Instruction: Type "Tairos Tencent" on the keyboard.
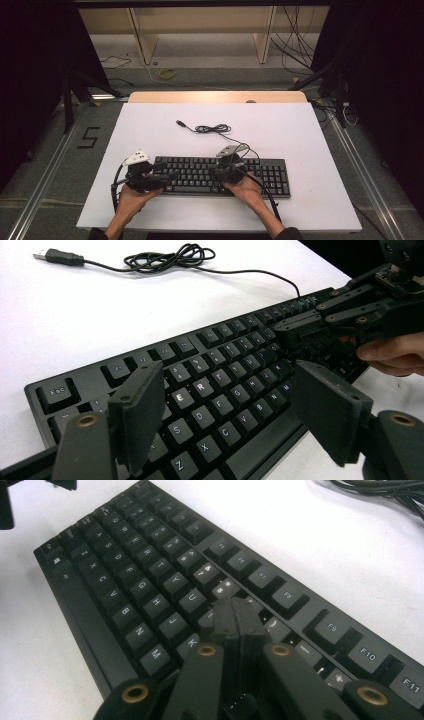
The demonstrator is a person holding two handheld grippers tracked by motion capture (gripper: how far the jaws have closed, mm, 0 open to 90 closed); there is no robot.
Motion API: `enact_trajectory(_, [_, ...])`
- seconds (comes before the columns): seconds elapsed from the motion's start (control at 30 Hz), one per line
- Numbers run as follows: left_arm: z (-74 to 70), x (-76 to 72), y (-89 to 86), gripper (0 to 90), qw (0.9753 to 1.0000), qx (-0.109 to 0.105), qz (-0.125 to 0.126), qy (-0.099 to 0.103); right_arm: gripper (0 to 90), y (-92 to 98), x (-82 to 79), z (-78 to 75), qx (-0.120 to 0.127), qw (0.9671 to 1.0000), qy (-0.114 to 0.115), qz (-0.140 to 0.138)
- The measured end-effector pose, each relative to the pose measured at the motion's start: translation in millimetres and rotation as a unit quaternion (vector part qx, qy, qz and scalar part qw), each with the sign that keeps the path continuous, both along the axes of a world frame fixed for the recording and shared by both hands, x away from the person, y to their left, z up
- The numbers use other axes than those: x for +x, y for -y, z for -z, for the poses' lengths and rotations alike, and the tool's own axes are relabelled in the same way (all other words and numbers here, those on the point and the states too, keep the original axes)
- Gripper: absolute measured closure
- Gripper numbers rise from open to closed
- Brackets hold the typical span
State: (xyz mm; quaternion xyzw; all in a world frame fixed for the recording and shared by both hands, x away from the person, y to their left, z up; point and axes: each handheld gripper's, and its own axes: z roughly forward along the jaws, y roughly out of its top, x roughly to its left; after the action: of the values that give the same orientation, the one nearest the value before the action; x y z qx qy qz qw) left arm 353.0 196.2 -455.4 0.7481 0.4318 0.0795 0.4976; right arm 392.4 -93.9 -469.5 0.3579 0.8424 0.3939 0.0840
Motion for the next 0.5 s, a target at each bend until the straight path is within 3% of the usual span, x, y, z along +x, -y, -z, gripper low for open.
enact_trajectory(0.5, [1.6,-4.8,1.4,28.9,1.0,0.0,0.008,0.001,90.0,-1.8,1.1,4.5,-0.007,0.9999,-0.009,0.0])
